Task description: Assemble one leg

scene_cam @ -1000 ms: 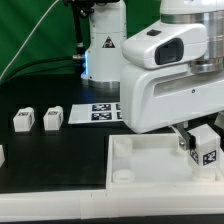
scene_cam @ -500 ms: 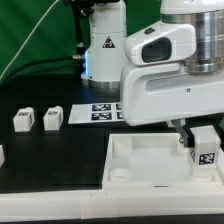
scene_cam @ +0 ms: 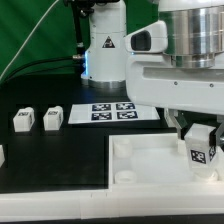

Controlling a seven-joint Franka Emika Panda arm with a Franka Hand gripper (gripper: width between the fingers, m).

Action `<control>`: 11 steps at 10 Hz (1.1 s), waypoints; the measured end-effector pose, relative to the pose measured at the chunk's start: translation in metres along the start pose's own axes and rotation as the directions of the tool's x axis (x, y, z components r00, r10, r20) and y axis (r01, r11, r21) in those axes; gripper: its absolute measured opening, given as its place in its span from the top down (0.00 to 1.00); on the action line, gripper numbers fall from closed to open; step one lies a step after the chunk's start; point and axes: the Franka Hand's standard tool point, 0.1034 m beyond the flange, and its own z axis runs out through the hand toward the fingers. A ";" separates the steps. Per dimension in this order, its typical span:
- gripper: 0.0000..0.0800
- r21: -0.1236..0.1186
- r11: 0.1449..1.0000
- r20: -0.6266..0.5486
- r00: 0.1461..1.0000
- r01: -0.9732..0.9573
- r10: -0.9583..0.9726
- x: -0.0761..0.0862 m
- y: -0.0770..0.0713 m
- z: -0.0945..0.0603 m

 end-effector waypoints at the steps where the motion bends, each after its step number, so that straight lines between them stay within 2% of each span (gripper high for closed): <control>1: 0.63 -0.004 0.995 -0.003 0.995 -0.105 0.105 0.000 0.001 0.000; 4: 0.63 -0.012 0.898 -0.007 0.898 -0.439 0.439 -0.001 0.005 0.001; 6: 0.63 -0.012 0.782 0.001 0.782 -0.623 0.623 -0.005 0.005 0.001; 7: 0.63 -0.014 0.675 0.005 0.675 -0.738 0.738 -0.010 0.003 0.001; 8: 0.63 -0.017 0.597 0.012 0.596 -0.802 0.803 -0.014 0.000 0.001; 10: 0.63 -0.023 0.511 0.027 0.511 -0.859 0.859 -0.017 -0.002 0.002; 11: 0.63 -0.022 0.548 0.029 0.548 -0.836 0.836 -0.017 -0.002 0.002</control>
Offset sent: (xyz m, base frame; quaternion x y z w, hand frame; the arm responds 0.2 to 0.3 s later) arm -0.0050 0.0046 -0.0038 0.0071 -0.0008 0.3240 0.9460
